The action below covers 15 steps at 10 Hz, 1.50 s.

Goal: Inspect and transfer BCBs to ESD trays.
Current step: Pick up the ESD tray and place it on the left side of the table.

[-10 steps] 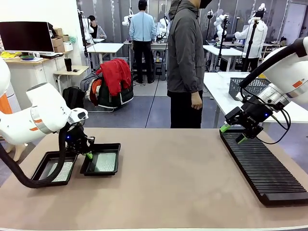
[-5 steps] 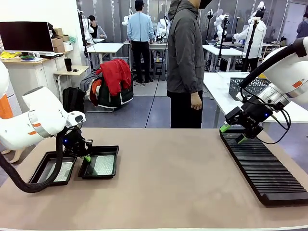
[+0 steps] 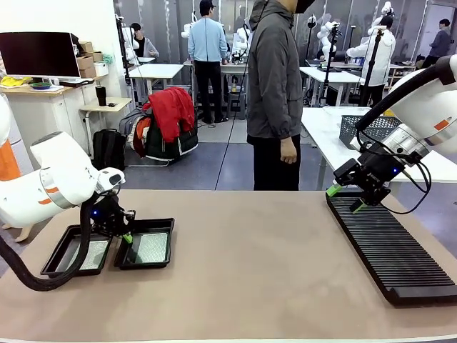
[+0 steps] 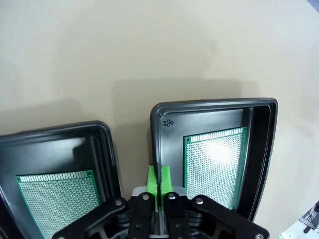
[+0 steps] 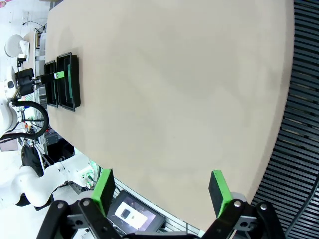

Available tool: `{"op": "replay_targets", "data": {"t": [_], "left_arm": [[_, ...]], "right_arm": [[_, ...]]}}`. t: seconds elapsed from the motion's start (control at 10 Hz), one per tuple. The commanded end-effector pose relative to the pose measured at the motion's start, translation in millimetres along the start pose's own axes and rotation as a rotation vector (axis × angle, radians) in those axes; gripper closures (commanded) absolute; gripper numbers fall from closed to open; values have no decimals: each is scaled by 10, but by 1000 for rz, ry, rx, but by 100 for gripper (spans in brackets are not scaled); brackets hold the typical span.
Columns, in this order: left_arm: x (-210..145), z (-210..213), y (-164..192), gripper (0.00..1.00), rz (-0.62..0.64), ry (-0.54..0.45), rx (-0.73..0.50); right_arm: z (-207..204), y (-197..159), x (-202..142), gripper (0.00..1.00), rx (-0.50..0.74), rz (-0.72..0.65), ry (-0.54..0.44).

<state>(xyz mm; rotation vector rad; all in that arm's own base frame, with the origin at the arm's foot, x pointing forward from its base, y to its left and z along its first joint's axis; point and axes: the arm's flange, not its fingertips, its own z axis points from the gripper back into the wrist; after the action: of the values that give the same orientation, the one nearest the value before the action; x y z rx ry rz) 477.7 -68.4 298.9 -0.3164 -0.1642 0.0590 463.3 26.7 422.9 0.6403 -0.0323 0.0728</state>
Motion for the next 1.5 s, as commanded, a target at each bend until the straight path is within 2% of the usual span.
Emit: {"op": "replay_targets", "data": {"t": [0.0, 0.4, 0.5, 0.6, 0.7, 0.8, 0.9, 1.0, 1.1, 1.2, 1.3, 1.4], "left_arm": [[10, 1, -3, 97, -1, 2, -2], [10, 1, -3, 97, -1, 2, -2], [2, -5, -2, 93, 0, 1, 0], [-3, 23, -28, 78, -2, 1, 4], [-10, 53, -51, 74, 2, -6, 13], [-30, 110, -85, 59, 0, -9, 28], [-39, 163, -110, 54, -7, -13, 29], [-45, 225, -145, 39, -13, -20, 36], [-47, 297, -199, 35, -22, -19, 48], [-50, 378, -249, 20, -22, -26, 66], [-67, 506, -312, 16, -28, -24, 89], [-81, 630, -342, 1, -33, -13, 114]], "right_arm": [[-7, 25, -1, 0, -5, -23, -10], [-7, 25, -1, 0, -5, -23, -10], [-7, 25, -1, 0, -5, -23, -10], [-7, 25, -1, 0, -5, -23, -10], [-7, 25, -1, 0, -5, -23, -10], [-7, 25, -1, 0, -5, -23, -10], [-7, 25, -1, 0, -5, -23, -10], [-7, 25, -1, 0, -5, -23, -10], [-7, 25, -1, 0, -5, -23, -10], [-7, 25, -1, 0, -5, -23, -10], [-7, 25, -1, 0, -5, -23, -10], [-7, 25, -1, 0, -5, -23, -10]]}}
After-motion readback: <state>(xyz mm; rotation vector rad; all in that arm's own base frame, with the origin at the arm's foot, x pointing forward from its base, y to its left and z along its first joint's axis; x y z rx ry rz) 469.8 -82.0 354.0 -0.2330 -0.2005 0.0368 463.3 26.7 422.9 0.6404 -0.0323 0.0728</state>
